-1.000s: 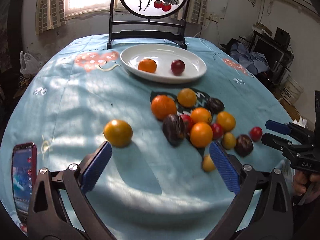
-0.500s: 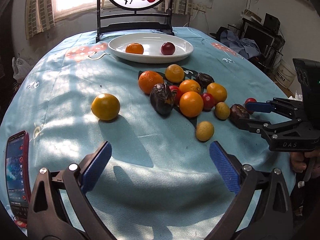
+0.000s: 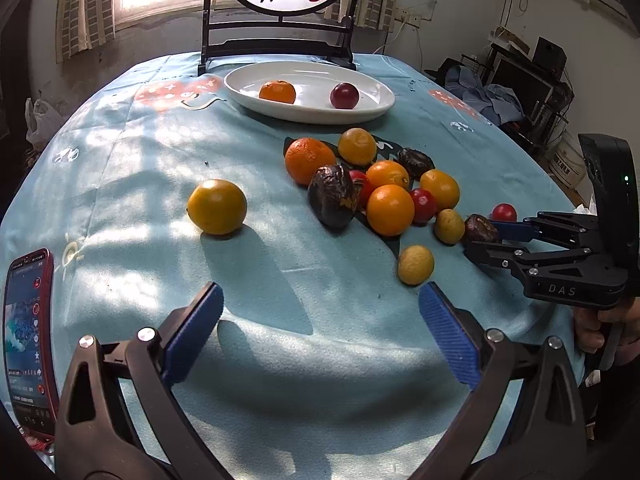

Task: Organize fruits
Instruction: 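Grasp the dark brown round fruit with the right tool, then grasp the large yellow citrus with the left tool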

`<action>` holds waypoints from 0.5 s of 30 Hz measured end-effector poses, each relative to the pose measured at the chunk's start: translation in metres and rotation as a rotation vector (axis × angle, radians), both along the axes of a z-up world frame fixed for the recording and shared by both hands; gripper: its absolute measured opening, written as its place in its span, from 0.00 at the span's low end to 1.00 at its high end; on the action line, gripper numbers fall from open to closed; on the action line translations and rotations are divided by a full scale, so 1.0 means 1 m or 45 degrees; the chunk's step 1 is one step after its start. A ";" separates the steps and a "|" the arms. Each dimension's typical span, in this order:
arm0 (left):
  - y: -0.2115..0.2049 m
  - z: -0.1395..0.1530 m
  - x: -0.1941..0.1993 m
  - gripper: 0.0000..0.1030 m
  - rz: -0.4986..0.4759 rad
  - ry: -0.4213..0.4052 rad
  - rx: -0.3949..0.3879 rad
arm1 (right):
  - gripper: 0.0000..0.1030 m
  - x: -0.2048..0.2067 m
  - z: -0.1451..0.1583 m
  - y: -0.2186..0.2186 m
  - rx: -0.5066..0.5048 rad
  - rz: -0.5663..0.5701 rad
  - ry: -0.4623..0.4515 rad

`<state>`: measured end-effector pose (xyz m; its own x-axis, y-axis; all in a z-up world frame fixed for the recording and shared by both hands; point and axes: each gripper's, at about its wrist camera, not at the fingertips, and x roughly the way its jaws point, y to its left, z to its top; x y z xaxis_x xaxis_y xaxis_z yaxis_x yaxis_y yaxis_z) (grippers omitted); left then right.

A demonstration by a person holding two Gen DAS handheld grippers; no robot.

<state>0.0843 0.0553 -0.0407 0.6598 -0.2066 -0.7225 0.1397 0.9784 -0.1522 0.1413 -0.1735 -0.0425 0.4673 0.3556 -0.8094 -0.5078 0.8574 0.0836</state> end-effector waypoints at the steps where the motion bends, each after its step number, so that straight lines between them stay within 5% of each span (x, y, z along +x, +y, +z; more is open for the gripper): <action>1: 0.002 0.001 0.000 0.97 0.005 -0.004 -0.013 | 0.42 0.000 0.001 -0.001 0.008 -0.002 -0.003; 6: 0.028 0.006 0.009 0.96 0.069 -0.018 -0.130 | 0.42 -0.003 0.007 -0.012 0.083 -0.038 -0.029; 12: 0.049 0.017 0.037 0.88 0.152 -0.024 -0.033 | 0.42 0.000 0.006 -0.015 0.107 -0.047 -0.004; 15: 0.049 0.011 0.054 0.74 0.156 0.017 0.056 | 0.42 -0.001 0.007 -0.013 0.097 -0.039 -0.013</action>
<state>0.1387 0.1046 -0.0302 0.6684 -0.0933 -0.7379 0.0173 0.9938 -0.1100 0.1398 -0.1869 -0.0355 0.4870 0.4018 -0.7755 -0.4827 0.8638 0.1444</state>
